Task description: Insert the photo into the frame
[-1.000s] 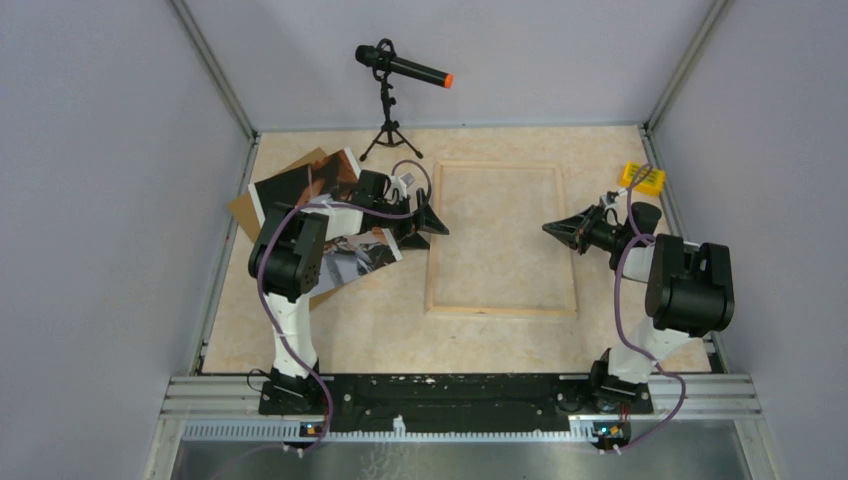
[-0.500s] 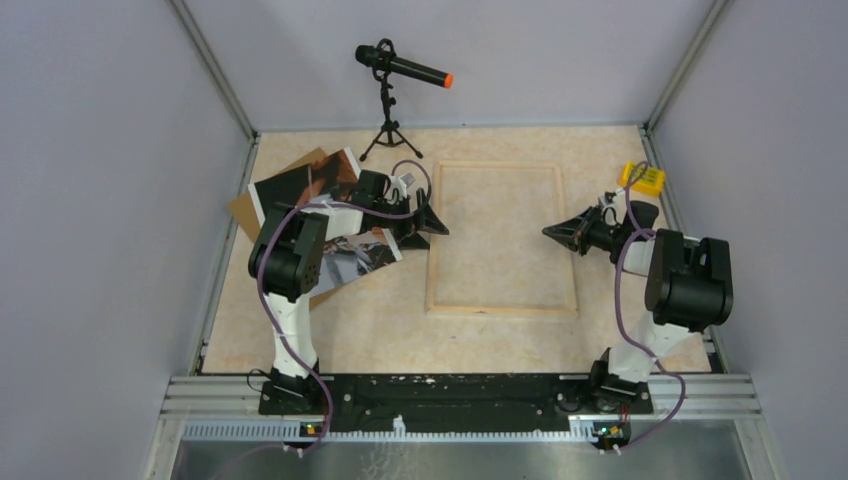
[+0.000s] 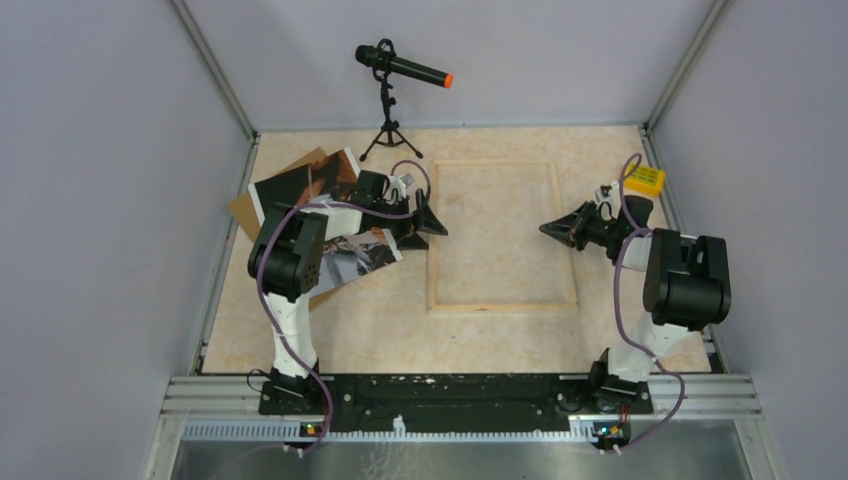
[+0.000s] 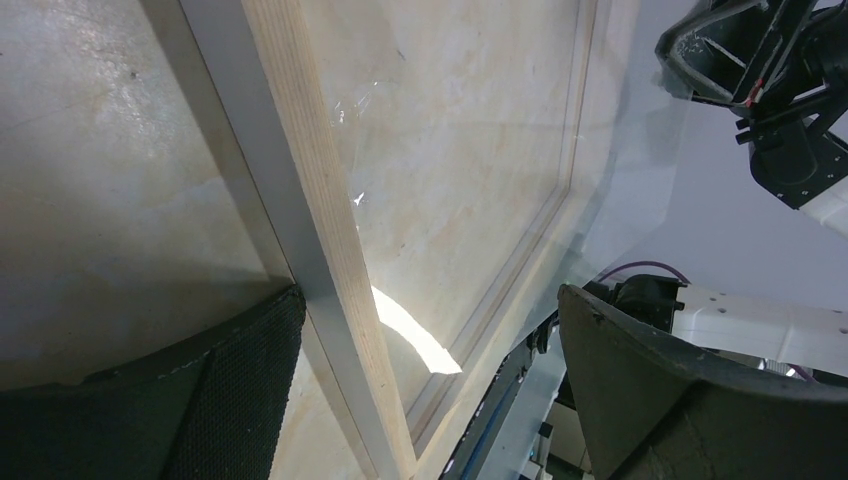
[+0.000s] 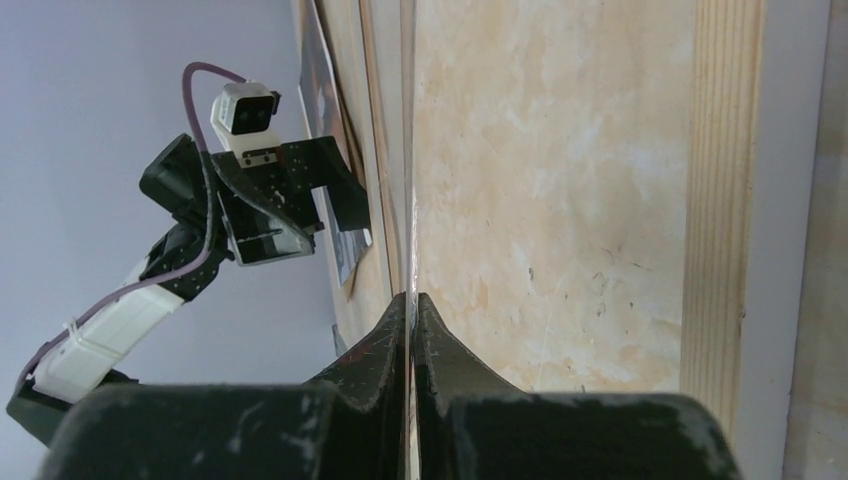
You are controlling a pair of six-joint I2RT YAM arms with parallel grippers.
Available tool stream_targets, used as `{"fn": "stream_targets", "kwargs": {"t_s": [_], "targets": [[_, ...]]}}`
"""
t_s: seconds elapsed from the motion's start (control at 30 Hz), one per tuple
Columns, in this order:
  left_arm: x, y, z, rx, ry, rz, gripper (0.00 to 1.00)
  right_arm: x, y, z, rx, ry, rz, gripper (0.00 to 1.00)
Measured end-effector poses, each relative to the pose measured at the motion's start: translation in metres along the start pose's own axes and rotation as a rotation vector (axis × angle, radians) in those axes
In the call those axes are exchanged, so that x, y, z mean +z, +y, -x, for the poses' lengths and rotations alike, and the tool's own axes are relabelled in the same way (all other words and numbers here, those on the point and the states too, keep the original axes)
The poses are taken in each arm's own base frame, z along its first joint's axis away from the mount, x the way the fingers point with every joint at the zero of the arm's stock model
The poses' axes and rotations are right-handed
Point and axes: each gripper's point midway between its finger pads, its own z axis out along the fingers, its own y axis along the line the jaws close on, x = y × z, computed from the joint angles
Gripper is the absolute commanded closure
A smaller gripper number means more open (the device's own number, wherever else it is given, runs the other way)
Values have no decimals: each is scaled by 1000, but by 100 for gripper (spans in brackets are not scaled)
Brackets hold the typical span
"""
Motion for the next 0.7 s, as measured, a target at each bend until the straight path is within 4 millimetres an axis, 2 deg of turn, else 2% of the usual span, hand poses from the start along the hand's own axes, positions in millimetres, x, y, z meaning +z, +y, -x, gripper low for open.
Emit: {"fn": "stream_targets", "kwargs": {"t_s": [0.13, 0.27, 0.47, 0.7], "targets": [[0, 0, 0, 1, 1, 0, 1, 2, -1, 0, -8, -3, -5, 100], [0, 0, 0, 2, 1, 0, 1, 2, -5, 0, -22, -12, -21, 82], [0, 0, 0, 5, 2, 1, 1, 4, -24, -5, -62, 4, -142, 68], [0, 0, -1, 5, 7, 5, 1, 6, -31, -4, -130, 37, -289, 48]]}}
